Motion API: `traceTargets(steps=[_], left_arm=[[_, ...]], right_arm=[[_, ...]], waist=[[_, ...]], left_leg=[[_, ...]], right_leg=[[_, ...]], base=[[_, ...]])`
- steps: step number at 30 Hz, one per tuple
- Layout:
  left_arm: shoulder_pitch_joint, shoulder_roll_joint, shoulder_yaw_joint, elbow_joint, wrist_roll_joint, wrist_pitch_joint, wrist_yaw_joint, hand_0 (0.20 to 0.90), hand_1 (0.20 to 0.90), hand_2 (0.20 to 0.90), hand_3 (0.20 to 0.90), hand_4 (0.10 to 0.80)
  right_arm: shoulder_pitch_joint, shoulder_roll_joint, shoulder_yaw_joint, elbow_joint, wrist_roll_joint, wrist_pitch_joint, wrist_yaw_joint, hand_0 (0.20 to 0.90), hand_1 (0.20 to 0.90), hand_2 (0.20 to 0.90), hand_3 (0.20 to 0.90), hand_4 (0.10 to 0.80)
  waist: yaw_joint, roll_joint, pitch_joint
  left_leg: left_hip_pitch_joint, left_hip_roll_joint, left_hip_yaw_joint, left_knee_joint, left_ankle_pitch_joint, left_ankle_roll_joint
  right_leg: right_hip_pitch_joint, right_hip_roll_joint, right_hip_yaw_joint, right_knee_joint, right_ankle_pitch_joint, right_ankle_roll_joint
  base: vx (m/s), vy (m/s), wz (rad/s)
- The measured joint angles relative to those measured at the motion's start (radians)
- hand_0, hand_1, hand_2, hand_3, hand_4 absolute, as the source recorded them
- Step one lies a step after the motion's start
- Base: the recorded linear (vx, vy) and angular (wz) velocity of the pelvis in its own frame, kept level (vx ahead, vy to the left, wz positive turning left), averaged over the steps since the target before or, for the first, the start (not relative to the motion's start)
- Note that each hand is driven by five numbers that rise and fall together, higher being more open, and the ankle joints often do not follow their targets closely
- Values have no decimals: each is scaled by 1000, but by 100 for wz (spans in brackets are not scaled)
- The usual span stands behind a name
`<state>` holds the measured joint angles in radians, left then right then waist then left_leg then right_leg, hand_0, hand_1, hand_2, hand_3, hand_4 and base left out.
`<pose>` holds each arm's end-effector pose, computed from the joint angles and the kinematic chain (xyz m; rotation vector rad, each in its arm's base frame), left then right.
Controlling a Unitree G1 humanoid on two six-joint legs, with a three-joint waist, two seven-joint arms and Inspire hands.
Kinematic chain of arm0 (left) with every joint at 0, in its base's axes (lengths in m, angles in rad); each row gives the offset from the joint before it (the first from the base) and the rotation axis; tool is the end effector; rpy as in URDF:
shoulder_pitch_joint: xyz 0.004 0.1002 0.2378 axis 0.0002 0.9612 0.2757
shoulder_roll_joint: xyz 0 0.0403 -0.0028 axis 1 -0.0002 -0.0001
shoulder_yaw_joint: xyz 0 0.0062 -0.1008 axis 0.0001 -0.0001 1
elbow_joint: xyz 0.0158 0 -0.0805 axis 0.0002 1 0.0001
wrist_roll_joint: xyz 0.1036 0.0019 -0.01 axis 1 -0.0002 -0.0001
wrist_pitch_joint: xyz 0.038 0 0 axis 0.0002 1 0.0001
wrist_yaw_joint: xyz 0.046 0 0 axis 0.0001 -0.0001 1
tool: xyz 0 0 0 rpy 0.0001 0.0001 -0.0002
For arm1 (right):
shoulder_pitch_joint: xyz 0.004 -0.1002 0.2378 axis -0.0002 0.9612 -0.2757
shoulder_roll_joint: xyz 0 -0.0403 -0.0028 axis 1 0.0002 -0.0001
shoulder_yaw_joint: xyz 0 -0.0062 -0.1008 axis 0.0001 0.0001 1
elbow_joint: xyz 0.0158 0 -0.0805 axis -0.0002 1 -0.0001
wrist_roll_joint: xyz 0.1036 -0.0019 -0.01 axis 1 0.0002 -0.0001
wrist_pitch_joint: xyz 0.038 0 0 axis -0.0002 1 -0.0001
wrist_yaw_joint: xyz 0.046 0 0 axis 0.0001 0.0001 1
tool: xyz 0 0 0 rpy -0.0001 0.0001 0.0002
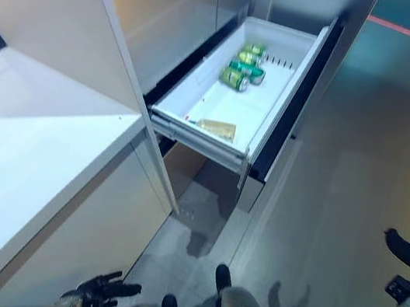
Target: Put drinks into fridge and close the fridge
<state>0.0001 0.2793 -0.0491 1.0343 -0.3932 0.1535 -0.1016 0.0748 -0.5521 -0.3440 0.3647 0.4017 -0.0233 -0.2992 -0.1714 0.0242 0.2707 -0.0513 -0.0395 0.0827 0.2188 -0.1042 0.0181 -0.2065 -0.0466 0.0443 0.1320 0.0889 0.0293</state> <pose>0.1011 0.2378 -0.1018 -0.1596 1.1344 0.2061 0.1615 -0.3396 0.0422 -0.1384 0.1985 -0.7820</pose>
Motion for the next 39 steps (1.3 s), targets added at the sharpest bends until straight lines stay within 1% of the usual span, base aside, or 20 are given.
traceTargets(steps=[1,2,3,4,5,6,8,9,10,11,12,13,14,17,20,22,24,31,34,39], left_arm=[[-36,9,-18,0,-14,0,7,900,900,900,900,800],[-65,15,-28,0,-23,-1,16,900,900,900,900,800],[-92,26,-32,-3,-43,-3,28,900,900,900,900,800],[-106,32,-35,-5,-50,-5,36,900,900,900,900,800],[-116,37,-38,-6,-58,-5,40,900,900,900,900,800],[-149,37,-61,4,-80,0,51,900,900,900,900,800],[-177,35,-71,7,-89,-1,63,900,900,900,900,800],[-186,34,-77,4,-89,-1,71,900,900,900,900,800],[-205,33,-78,3,-89,-1,74,900,900,900,900,800],[-221,31,-77,-1,-89,0,78,900,900,900,900,800],[-236,32,-79,-4,-89,-3,79,900,900,900,900,800],[-256,26,-84,-10,-89,-4,86,900,900,900,900,800],[-276,25,-90,-8,-88,-1,91,900,900,900,900,800],[-285,19,-95,-7,-85,0,118,900,900,900,900,800],[-303,15,-113,-1,-76,2,152,900,900,900,900,800],[-311,14,-117,-1,-75,4,158,900,900,900,900,800],[-318,14,-123,-1,-61,14,159,900,900,900,900,800],[-335,14,-152,-2,-39,21,183,900,900,900,900,800],[-338,11,-152,-4,-39,19,186,900,900,900,900,800],[-340,3,-153,-6,-40,17,194,900,900,900,900,800]], right_arm=[[-54,-22,46,4,10,0,11,900,900,900,900,800],[-100,-34,77,8,11,0,21,900,900,900,900,800],[-149,-34,112,8,13,0,27,900,900,900,900,800],[-178,-36,138,6,16,0,33,900,900,900,900,800],[-193,-38,156,6,18,-1,38,900,900,900,900,800],[-261,-62,208,22,19,-1,53,900,900,900,900,800],[-333,-60,266,38,18,-1,67,900,900,900,900,800],[-367,-61,299,38,15,-1,69,900,900,900,900,800],[-407,-61,330,37,6,-2,75,900,900,900,900,800],[-425,-61,345,30,1,-3,81,900,900,900,900,800],[-432,-64,357,22,-3,-3,85,900,900,900,900,800],[-465,-69,374,24,-13,-2,89,900,900,900,900,800],[-491,-69,402,24,-27,-2,92,900,900,900,900,800],[-530,-69,470,21,-41,-2,106,900,900,900,900,800],[-594,-71,525,12,-62,-2,114,900,900,900,900,800],[-611,-97,534,4,-91,0,115,900,900,900,900,800],[-638,-124,574,4,-91,10,123,900,900,900,900,800],[-732,-93,626,4,-89,72,106,900,900,900,900,800],[-793,-77,674,4,-88,109,106,900,900,900,900,800],[-863,-32,707,5,-85,142,106,900,900,900,900,800]], waist=[[1,0,37],[3,5,64],[13,-3,94],[19,-11,107],[27,-19,112],[34,-5,152],[43,1,174],[44,3,179],[51,13,195],[57,19,203],[56,11,203],[59,22,218],[59,28,224],[71,26,228],[83,31,237],[91,30,240],[98,31,242],[116,34,245],[136,35,245],[174,36,246]], left_leg=[[-46,-1,5,42,-4,3],[-87,7,7,70,-7,8],[-139,13,16,112,-9,8],[-175,15,13,150,-17,-1],[-196,0,10,179,-28,-7],[-241,5,-22,245,-51,-14],[-268,1,-50,269,-57,-14],[-286,-2,-61,279,-64,-3],[-301,8,-79,283,-63,3],[-321,21,-76,306,-59,-10],[-347,2,-77,349,-74,-28],[-362,-4,-87,363,-79,-34],[-371,-1,-91,366,-75,-28],[-377,4,-98,368,-76,-31],[-387,4,-113,368,-75,-34],[-392,4,-116,368,-71,-41],[-396,2,-116,369,-70,-42],[-421,-2,-138,370,-66,-45],[-425,3,-148,364,-60,-55],[-420,3,-164,342,-51,-65]], right_leg=[[-38,-4,-1,14,0,0],[-72,-4,-2,48,-2,3],[-148,-3,-12,207,-41,-18],[-196,5,-19,339,-126,-56],[-203,6,-24,346,-163,-49],[-218,27,-22,341,-167,-62],[-233,34,-32,342,-167,-64],[-246,36,-35,339,-167,-64],[-253,42,-41,342,-168,-61],[-275,42,-44,427,-178,-72],[-283,28,-35,497,-274,-84],[-291,26,-51,503,-274,-88],[-299,27,-58,507,-272,-90],[-304,34,-63,505,-270,-87],[-302,33,-80,496,-267,-95],[-302,29,-87,496,-266,-96],[-302,25,-89,493,-266,-95],[-313,22,-109,485,-266,-95],[-313,24,-122,481,-264,-100],[-304,23,-137,471,-259,-107]], base=[[-209,-8,-7],[-182,1,-1],[-192,17,4],[-122,17,6],[-115,21,-10],[-69,19,-12],[-60,19,-9],[-29,8,-15],[-17,2,-19],[-13,-2,5],[-3,-3,18],[2,-2,29],[12,-4,15],[5,-2,3],[6,3,13],[-2,2,10],[-25,0,4],[-31,-1,7],[21,5,9],[4,26,8]])
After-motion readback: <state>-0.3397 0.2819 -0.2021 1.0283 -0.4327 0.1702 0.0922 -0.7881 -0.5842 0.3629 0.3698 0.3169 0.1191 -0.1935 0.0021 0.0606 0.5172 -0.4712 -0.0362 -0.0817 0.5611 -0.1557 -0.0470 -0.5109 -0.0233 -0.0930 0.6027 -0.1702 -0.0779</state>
